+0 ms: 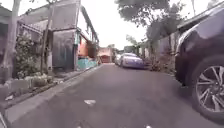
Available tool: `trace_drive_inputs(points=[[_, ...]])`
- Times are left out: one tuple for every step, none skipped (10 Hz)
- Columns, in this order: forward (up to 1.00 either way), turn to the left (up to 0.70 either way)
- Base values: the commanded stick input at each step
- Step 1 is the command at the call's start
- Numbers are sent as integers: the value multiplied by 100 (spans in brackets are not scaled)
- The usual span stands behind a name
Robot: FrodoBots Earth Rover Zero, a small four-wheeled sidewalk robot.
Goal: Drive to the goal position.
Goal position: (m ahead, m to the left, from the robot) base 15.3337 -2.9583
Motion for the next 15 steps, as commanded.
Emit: trace_drive_inputs(points=[[100, 0], [100, 0], [100, 0], [100, 0], [100, 0], [100, 0], [100, 1], [100, 2], [100, 2], [100, 2], [100, 3], [100, 3], [100, 4], [100, 3], [100, 3]])
